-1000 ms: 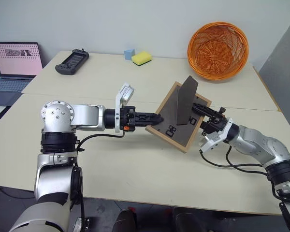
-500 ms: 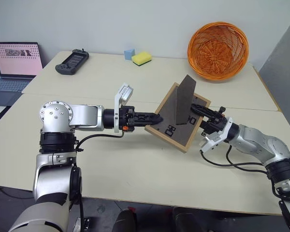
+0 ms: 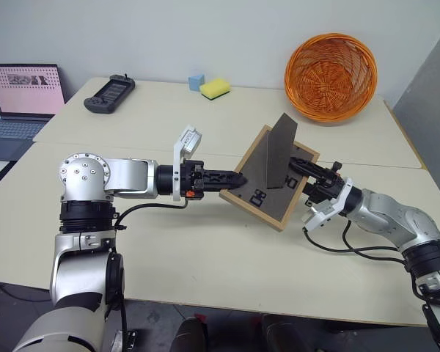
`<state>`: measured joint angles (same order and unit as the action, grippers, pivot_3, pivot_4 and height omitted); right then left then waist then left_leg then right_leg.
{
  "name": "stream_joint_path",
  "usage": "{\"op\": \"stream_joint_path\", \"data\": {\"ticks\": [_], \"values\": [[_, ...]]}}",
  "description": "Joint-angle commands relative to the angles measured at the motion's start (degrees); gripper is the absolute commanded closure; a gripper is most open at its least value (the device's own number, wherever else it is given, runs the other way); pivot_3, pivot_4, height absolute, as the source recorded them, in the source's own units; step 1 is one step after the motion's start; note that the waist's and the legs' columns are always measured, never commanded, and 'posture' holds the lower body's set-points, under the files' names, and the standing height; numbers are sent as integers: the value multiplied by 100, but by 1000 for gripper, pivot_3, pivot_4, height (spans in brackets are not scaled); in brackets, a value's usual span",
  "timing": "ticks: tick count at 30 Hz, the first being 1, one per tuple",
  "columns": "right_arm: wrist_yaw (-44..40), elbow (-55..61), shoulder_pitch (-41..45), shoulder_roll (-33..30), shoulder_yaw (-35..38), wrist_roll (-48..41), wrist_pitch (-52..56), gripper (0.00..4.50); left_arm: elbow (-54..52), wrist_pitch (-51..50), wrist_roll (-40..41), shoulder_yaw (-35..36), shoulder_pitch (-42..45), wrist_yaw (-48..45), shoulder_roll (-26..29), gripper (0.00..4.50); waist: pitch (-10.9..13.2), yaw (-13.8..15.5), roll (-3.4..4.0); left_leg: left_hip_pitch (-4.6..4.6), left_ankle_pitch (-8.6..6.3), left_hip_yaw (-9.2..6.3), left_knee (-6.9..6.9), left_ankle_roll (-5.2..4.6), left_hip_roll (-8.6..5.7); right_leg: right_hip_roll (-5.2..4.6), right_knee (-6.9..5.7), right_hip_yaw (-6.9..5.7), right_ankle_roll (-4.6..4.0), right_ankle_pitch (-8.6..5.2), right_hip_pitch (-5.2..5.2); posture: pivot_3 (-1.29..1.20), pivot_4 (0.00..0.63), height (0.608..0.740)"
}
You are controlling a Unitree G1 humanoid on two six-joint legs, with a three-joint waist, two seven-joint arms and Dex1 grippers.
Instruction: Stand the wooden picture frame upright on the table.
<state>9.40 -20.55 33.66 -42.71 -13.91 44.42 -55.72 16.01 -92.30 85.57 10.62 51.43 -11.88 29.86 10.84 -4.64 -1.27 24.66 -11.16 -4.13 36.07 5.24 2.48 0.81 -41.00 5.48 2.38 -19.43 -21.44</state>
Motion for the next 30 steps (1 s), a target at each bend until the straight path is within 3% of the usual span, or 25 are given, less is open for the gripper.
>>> {"op": "stream_joint_path", "data": {"ticks": [1, 23, 25, 30], "values": [[17, 36, 47, -37, 126, -95, 25, 2920, -207, 13, 31, 208, 99, 110, 139, 3205, 0, 0, 0, 0, 0, 0, 0, 0, 0, 0, 0, 0, 0, 0, 0, 0, 150, 740], [9, 68, 69, -22, 126, -89, 67, 2920, -254, -16, -13, 113, 81, 102, 154, 3205, 0, 0, 0, 0, 0, -1, 0, 0, 0, 0, -1, 0, 0, 0, 0, 0, 150, 740], [6, 72, 67, -24, 127, -92, 65, 2920, -207, -1, -41, 126, 99, 141, 140, 2505, 0, 0, 0, 0, 0, 0, 0, 0, 0, 0, -1, 0, 0, 0, 0, 0, 150, 740], [-32, 90, 52, -25, 139, -117, 84, 2920, -257, -19, -6, 126, 95, 111, 152, 1549, -1, -1, 0, -1, 0, 0, 0, 0, 0, 0, -1, 0, 0, 0, 0, 0, 150, 740]]}}
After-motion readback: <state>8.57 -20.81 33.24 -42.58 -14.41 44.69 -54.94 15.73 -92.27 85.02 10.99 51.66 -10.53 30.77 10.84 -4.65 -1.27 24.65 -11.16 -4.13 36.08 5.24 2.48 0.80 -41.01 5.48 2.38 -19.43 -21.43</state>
